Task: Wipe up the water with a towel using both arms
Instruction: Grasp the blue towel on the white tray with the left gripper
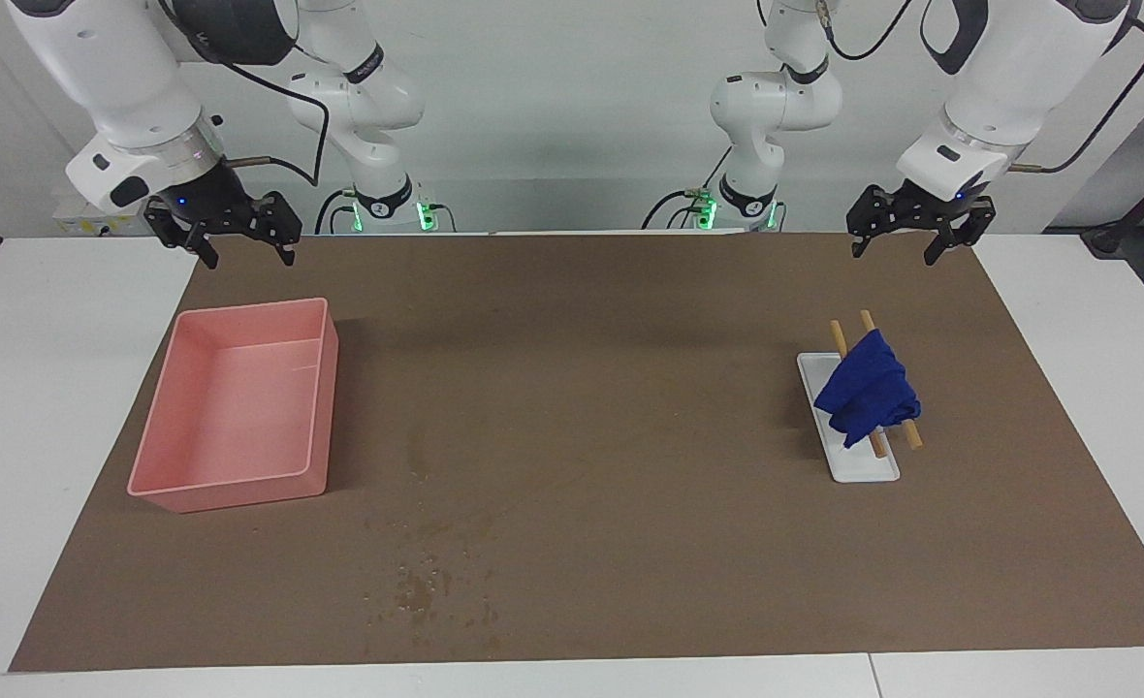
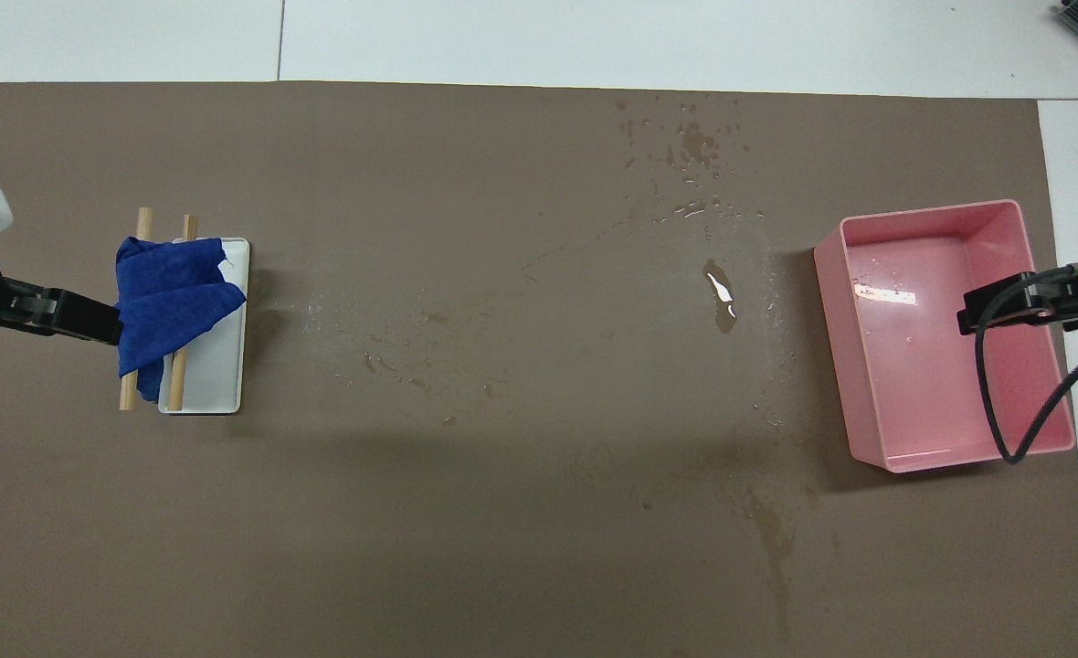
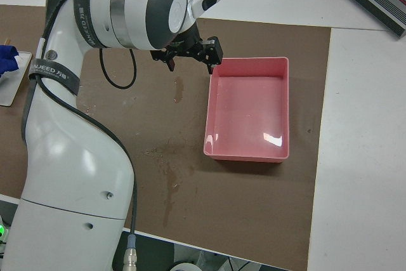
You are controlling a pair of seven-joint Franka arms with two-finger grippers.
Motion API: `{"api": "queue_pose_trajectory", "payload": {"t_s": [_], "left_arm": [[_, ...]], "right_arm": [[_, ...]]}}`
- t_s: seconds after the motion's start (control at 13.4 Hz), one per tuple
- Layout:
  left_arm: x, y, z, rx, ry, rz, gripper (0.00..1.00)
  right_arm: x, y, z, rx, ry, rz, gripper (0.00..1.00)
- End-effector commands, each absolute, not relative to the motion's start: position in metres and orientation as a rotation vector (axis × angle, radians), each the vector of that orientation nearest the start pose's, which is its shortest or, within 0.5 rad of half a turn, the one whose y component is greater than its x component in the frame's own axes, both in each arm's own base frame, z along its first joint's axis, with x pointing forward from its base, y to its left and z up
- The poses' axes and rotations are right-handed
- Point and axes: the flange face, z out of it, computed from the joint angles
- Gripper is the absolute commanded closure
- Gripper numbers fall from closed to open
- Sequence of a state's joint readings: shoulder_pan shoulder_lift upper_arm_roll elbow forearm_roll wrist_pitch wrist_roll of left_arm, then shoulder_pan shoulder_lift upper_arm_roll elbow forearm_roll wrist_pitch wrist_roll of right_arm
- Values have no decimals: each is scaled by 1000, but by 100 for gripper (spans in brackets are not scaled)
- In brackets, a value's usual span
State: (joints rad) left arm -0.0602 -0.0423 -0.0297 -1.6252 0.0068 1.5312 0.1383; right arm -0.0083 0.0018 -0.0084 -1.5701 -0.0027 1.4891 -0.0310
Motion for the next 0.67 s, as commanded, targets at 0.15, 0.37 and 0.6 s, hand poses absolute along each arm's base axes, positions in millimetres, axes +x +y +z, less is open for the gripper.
{"api": "queue_pose_trajectory", "payload": {"t_s": [0.15, 0.37, 0.6], "left_arm": [[540, -40, 616, -3130, 335, -17, 0], [555, -9, 586, -3130, 219, -176, 0], [578, 17, 539, -3138, 8, -217, 0]], "right_arm": [[539, -20, 618, -3133, 12, 130, 0], [539, -20, 619, -3133, 17, 127, 0], [542, -17, 620, -3170, -42, 90, 0]]}}
